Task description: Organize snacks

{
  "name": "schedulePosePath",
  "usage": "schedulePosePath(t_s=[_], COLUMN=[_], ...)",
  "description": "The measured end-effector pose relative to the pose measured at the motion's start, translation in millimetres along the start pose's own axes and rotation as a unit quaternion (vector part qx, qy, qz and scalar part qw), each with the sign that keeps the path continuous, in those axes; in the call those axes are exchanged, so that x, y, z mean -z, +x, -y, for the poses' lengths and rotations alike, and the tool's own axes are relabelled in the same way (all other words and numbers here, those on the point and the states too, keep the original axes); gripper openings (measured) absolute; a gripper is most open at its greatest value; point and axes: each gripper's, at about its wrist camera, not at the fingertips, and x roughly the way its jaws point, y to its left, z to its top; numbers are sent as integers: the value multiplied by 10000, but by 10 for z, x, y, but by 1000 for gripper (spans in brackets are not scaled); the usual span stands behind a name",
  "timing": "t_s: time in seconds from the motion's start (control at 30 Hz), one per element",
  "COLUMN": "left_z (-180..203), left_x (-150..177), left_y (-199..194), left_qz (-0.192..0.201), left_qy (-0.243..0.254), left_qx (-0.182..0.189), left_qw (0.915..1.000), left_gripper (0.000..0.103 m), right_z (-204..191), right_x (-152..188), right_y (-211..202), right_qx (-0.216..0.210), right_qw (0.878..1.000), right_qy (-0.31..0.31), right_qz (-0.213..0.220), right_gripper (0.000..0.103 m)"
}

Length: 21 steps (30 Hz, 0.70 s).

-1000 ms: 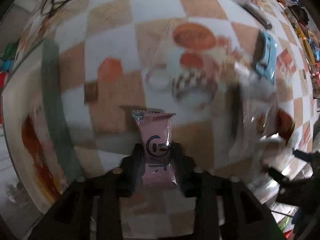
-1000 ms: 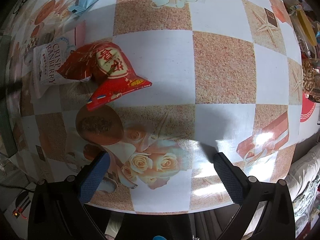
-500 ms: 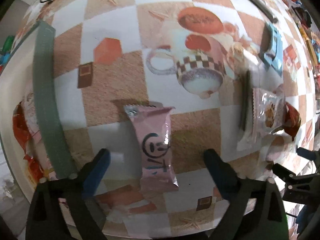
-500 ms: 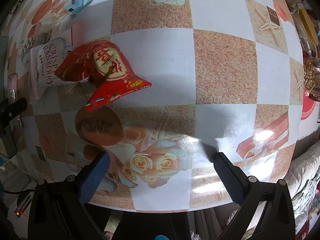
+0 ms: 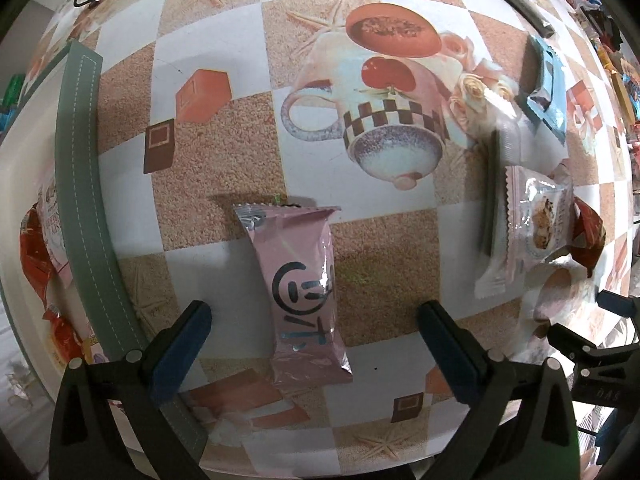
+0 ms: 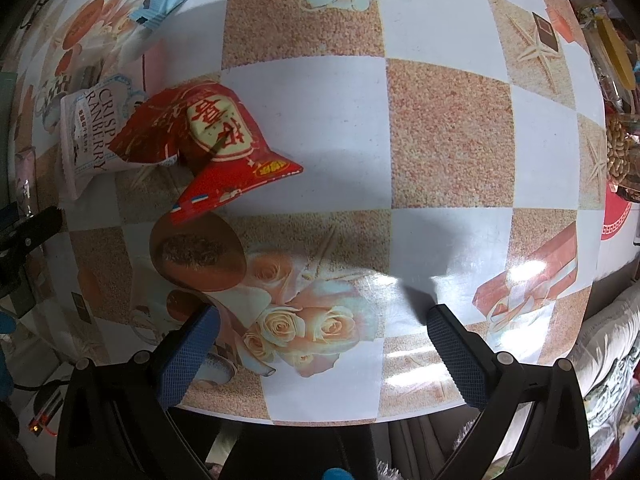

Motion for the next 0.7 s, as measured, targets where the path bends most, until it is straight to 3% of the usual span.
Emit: schedulePosePath(t_s=[0.2, 0.33, 0.47, 0.7], left_z=[-20, -37, -15, -8], left_x=[13, 31, 40, 49], left_y=[-43, -83, -59, -47], left_qz=[10, -2, 31, 84], left_qy=[10, 5, 11, 14], left_qx=[5, 7, 8, 12], left_qw=[10000, 10000, 10000, 10000], left_gripper=[103, 103, 103, 103], right_z=[21, 53, -26, -326], right_x=[-192, -306, -624, -1036], right_y=[-11, -468, -763, -614], right_qx=[-45, -442, -270, -125], right_qw=[9985, 9979, 9953, 9978], right_qy=[133, 400, 535, 254], right_qz=[-533, 270, 761, 592], right_gripper=[103, 103, 103, 103])
